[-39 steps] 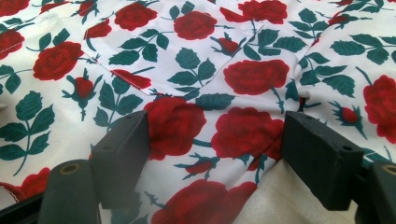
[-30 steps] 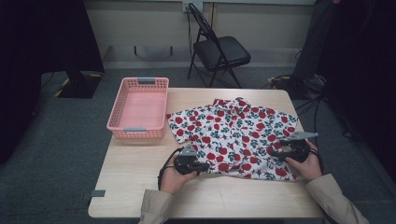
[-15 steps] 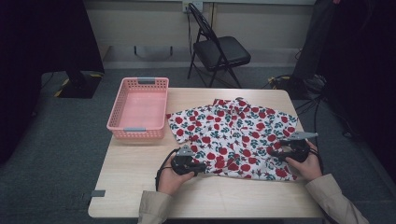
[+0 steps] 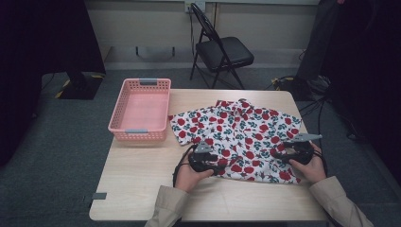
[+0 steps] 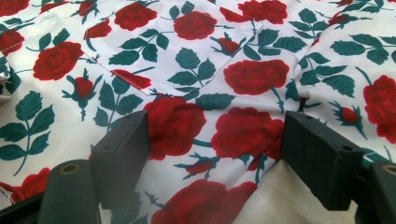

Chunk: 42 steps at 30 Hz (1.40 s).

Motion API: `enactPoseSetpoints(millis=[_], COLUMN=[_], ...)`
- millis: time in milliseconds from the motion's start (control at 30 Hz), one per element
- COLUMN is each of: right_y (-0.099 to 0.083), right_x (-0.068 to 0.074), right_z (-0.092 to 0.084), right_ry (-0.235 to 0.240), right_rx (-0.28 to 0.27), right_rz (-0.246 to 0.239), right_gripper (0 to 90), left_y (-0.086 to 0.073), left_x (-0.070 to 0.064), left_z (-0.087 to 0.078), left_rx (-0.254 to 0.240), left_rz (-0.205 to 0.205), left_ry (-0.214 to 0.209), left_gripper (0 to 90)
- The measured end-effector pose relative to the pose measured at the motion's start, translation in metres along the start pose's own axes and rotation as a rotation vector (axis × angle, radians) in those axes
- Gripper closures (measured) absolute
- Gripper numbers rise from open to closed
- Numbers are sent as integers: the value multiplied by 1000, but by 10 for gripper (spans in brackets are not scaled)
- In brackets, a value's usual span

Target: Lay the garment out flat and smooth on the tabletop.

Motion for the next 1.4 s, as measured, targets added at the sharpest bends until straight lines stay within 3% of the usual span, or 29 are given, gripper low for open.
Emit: enactPoseSetpoints(millis=[100, 167, 233, 367, 433, 533, 1000, 1400], right_y=[0, 0, 0, 0, 0, 0, 0, 0], right_x=[0, 0, 0, 0, 0, 0, 0, 0], right_z=[0, 0, 0, 0, 0, 0, 0, 0], right_ry=[0, 0, 0, 0, 0, 0, 0, -1], right_rx=[0, 0, 0, 1, 1, 0, 0, 0], right_rz=[0, 0, 0, 0, 0, 0, 0, -1], right_gripper=[234, 233, 234, 233, 234, 233, 234, 234], left_y=[0, -3, -5, -7, -7, -6, -14, -30], left_x=[1, -1, -2, -7, -9, -13, -38, -47], left_z=[13, 19, 23, 24, 23, 18, -9, -23], left_rx=[26, 51, 77, 112, 124, 112, 96, 122], left_rz=[9, 17, 46, 81, 91, 80, 107, 113], left_ry=[-3, -15, -18, -26, -23, -41, -124, -127], left_gripper=[489, 564, 609, 812, 864, 879, 881, 880])
Point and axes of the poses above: each handheld gripper's, and its own axes: z roughly forward along the jaws, y roughly out of its top, x roughly to its left, the point moved 7 cm from there along z, roughly forward along the jaws, and after that the axes turned 3 degrees about y, right-handed, at the moved point
